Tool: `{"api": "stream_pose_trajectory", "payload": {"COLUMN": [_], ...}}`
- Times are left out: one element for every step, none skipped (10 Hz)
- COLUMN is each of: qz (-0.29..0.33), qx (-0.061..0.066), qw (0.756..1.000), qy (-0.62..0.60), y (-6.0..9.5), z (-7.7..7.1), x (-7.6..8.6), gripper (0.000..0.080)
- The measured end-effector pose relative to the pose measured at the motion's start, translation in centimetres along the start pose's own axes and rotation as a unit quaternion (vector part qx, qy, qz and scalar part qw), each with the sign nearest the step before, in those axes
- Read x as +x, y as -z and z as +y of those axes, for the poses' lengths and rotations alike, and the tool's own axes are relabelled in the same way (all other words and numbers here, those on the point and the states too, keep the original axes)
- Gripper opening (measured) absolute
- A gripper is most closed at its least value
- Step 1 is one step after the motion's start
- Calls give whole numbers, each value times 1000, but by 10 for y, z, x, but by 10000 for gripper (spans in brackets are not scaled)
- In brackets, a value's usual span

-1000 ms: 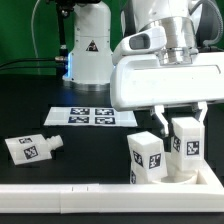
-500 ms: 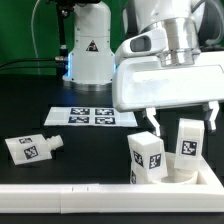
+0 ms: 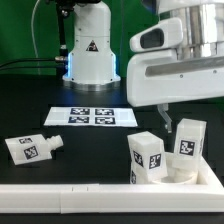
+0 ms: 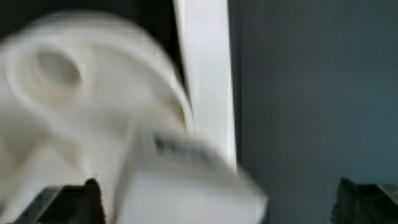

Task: Assemble stool

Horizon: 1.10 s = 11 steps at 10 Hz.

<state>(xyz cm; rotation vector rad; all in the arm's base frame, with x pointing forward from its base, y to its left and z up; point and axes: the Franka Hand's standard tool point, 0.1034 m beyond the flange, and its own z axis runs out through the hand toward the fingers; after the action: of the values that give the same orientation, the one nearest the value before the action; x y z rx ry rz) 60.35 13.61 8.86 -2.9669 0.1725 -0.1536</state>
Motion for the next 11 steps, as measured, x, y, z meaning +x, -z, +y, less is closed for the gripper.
{"api": "stream_pose_trajectory", "payload": {"qz": [-15, -11, -21, -63, -55, -51, -52, -52, -53, -53, -54], "qx": [2, 2, 0, -12, -10, -8, -8, -8, -8, -9, -13], "qw": [1000, 1000, 999, 993, 990, 989, 989, 989, 989, 986, 978], "qy": [-2, -2, -23, -100, -131, -138, -136, -136, -137, -156, -203], "y": [3, 3, 2, 3, 1, -2, -2, -2, -3, -4, -6], "z": [-1, -1, 2, 10, 14, 20, 18, 17, 18, 16, 12], "x": [3, 4, 4, 10, 24, 23, 22, 22, 22, 21, 18], "gripper": [649, 649, 649, 649, 649, 649, 649, 649, 649, 649, 649]}}
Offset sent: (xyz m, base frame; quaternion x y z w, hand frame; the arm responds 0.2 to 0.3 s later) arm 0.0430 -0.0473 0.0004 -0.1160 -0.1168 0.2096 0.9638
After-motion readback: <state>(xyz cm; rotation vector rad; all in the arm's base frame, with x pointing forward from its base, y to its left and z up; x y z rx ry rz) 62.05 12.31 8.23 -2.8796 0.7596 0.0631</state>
